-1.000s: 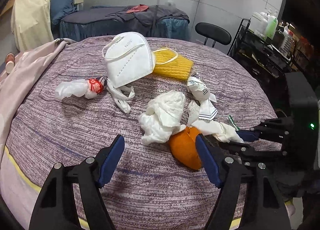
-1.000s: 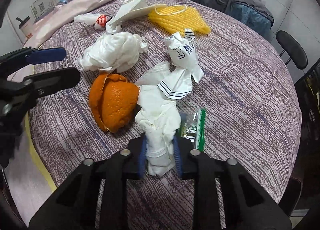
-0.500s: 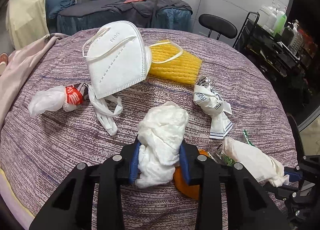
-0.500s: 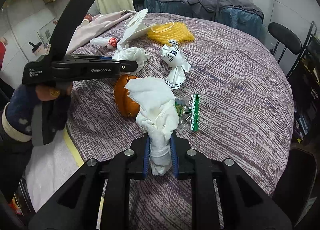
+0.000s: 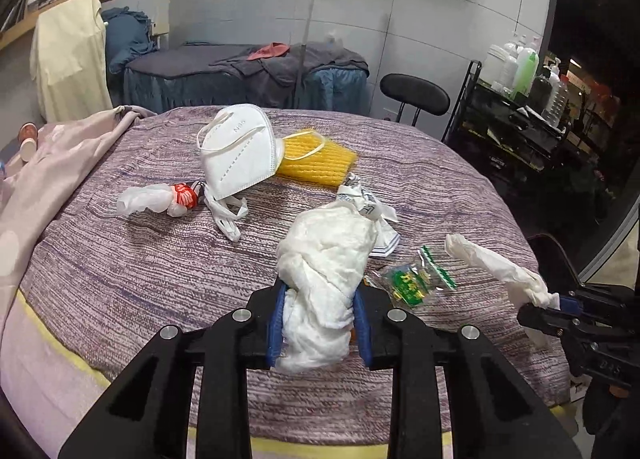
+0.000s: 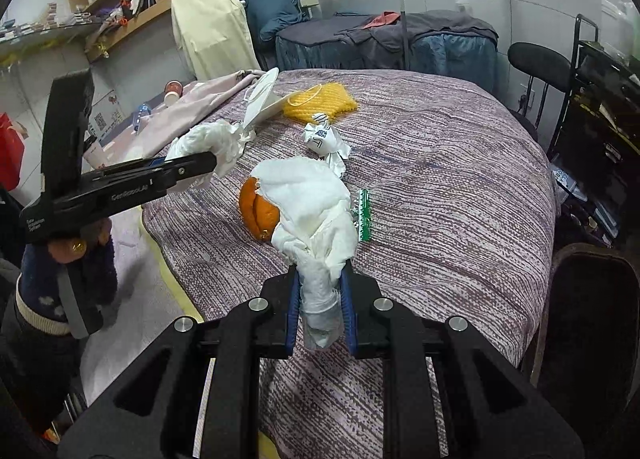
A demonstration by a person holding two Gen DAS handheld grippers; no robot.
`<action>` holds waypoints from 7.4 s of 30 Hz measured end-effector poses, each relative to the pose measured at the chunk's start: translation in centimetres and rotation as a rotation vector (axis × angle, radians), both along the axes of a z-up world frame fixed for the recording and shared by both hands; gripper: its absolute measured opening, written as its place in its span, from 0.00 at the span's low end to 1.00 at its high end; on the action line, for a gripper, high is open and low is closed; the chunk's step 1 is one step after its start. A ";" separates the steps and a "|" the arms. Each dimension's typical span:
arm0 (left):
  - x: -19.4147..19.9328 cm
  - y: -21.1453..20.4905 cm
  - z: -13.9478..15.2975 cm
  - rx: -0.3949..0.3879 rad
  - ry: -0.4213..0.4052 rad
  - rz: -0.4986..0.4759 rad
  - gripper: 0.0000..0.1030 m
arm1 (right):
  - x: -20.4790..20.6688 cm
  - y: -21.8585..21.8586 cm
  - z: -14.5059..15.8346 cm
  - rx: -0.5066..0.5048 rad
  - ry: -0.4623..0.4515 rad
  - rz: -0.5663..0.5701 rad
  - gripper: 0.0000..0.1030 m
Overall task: Collect trash
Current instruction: 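Carry the tissues to the bin and open the right gripper over it while the left follows, then lower the left gripper into the bin and release its tissue, then move both open grippers back from the bin to the bed, then grasp the green-striped plastic packet with the right gripper, then grasp the orange peel with the left gripper and lift it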
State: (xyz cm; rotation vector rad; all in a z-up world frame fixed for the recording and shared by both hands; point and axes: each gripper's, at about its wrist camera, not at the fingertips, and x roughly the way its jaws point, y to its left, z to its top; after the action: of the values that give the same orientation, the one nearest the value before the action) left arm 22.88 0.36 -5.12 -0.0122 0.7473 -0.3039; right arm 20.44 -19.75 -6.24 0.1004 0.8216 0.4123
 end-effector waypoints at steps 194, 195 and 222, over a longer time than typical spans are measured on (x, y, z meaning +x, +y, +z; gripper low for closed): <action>4.3 -3.3 -5.1 0.161 0.216 -0.068 0.94 | 9.1 4.3 -2.9 -0.341 0.086 0.020 0.31; 4.7 -3.7 -5.4 0.175 0.225 -0.072 0.93 | 8.9 3.7 -2.4 -0.325 0.078 0.011 0.31; -1.0 -5.0 -0.8 0.124 0.049 -0.092 0.38 | -3.3 -5.4 0.6 -0.015 -0.058 -0.190 0.31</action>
State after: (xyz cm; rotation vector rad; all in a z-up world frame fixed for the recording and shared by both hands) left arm 21.86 -4.63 -5.97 0.1323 0.8161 -0.3460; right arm 17.09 -25.16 -5.64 0.1502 0.7508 0.2289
